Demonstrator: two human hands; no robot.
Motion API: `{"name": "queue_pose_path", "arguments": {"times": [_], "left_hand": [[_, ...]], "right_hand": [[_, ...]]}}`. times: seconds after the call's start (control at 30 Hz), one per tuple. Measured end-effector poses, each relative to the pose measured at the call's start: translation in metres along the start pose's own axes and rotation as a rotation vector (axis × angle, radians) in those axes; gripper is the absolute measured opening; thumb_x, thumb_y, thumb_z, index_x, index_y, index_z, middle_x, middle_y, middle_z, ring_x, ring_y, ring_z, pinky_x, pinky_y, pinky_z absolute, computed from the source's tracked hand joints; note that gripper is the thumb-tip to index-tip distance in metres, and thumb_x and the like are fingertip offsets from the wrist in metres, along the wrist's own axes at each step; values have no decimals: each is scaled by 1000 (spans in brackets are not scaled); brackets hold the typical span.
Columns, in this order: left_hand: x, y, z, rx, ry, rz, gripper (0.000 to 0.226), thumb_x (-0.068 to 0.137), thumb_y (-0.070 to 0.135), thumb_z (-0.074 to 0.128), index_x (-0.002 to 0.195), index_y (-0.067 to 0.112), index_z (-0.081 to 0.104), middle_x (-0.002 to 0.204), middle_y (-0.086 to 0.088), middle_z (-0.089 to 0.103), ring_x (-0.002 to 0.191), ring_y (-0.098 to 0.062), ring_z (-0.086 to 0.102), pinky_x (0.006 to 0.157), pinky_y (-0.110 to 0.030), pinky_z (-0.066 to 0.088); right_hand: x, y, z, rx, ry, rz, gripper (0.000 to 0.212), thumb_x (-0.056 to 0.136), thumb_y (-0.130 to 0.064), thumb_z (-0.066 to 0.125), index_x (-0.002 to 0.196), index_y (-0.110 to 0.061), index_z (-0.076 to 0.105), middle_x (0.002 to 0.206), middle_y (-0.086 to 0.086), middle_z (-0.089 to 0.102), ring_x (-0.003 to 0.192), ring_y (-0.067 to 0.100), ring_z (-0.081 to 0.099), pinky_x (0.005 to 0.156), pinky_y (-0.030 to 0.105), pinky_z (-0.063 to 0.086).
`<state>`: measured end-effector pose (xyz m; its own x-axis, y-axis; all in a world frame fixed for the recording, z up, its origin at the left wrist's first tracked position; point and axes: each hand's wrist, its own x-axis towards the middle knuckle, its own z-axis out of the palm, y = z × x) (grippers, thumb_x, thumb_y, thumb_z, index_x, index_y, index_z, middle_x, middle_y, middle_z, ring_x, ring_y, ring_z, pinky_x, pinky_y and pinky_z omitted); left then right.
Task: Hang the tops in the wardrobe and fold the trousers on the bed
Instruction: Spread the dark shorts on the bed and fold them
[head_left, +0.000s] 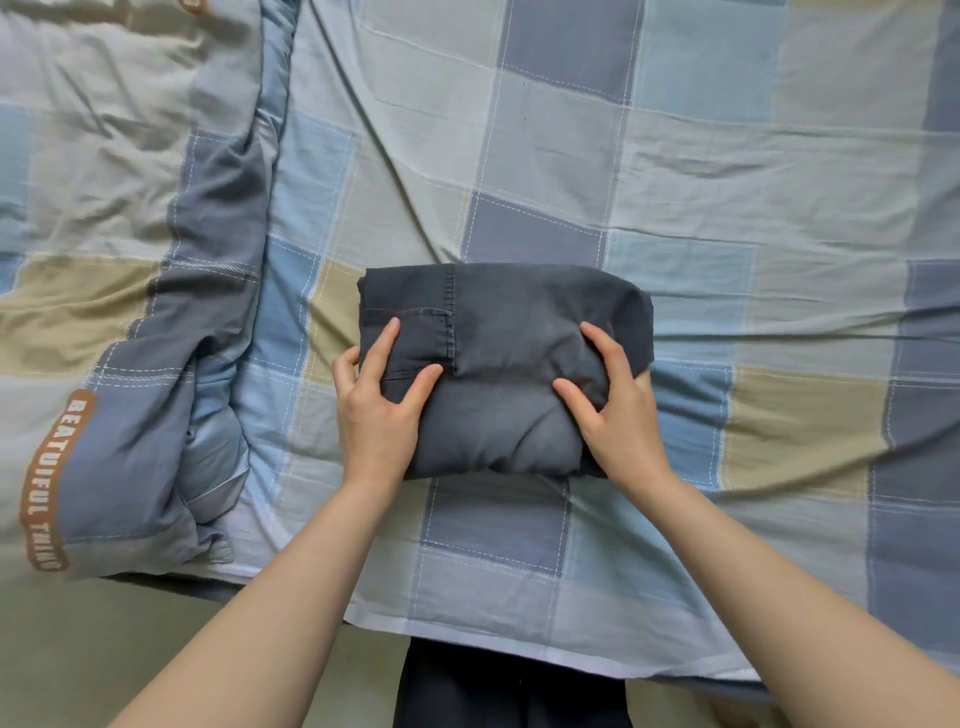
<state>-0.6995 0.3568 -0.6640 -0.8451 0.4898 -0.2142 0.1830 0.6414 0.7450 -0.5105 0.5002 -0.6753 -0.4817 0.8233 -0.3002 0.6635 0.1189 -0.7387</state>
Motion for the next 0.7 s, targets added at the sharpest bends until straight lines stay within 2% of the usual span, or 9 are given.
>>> {"name": "queue_pose_path", "arguments": {"times": [0.07, 0.2, 0.33, 0.4, 0.47, 0.57, 0.6, 0.7], "left_hand": [[-2, 10, -4, -34, 15, -2, 55, 81, 30, 77, 132, 28, 59, 123, -5, 47, 113, -10, 51, 96, 1, 29], [-24, 41, -21, -62, 24, 35, 47, 82, 24, 77, 127, 22, 64, 119, -4, 51, 107, -1, 50, 95, 0, 31], [-61, 84, -49, -95, 30, 65, 45, 82, 23, 77, 125, 24, 65, 119, -4, 52, 106, 9, 48, 97, -3, 33], [-82, 117, -69, -136, 18, 73, 45, 81, 22, 77, 124, 30, 64, 118, -3, 52, 107, 7, 50, 97, -4, 34], [-101, 148, -89, -167, 8, 77, 45, 81, 23, 77, 122, 35, 63, 118, -2, 53, 109, 2, 52, 97, -5, 35], [-127, 196, -121, -193, -3, 116, 43, 82, 23, 76, 121, 33, 64, 119, -3, 54, 109, 5, 52, 96, -4, 34], [-136, 211, -132, -200, -11, 127, 42, 82, 22, 76, 121, 32, 64, 119, -3, 55, 109, 6, 51, 96, -4, 34], [-155, 245, -158, -233, -19, 160, 42, 82, 20, 77, 120, 32, 64, 118, -2, 55, 109, 5, 52, 96, -5, 35]], "right_hand": [[-1, -2, -10, 20, 19, -16, 52, 86, -40, 65, 134, -43, 45, 131, 10, 52, 116, 6, 45, 92, -7, 23], [-23, -18, -40, 4, 41, -42, 46, 87, -31, 68, 131, -28, 56, 122, 11, 58, 109, 7, 48, 92, -4, 25], [-62, -43, -85, 34, 65, -28, 48, 85, -29, 71, 131, -27, 58, 120, 11, 61, 111, 14, 55, 97, 3, 32], [-85, -66, -118, 40, 97, -32, 48, 84, -29, 72, 130, -26, 58, 119, 11, 62, 110, 8, 53, 97, 4, 32], [-108, -88, -150, 57, 119, -35, 48, 83, -34, 70, 130, -27, 58, 117, 11, 61, 106, 0, 49, 97, 2, 31], [-143, -123, -198, 90, 116, -37, 52, 83, -48, 61, 131, -29, 56, 120, 8, 60, 111, 7, 54, 102, 15, 39], [-155, -136, -213, 98, 122, -35, 53, 82, -49, 60, 131, -29, 56, 121, 7, 60, 112, 8, 54, 102, 15, 39], [-183, -167, -246, 90, 193, -57, 52, 82, -48, 61, 129, -26, 58, 120, -1, 63, 106, -4, 51, 95, 3, 33]]}}
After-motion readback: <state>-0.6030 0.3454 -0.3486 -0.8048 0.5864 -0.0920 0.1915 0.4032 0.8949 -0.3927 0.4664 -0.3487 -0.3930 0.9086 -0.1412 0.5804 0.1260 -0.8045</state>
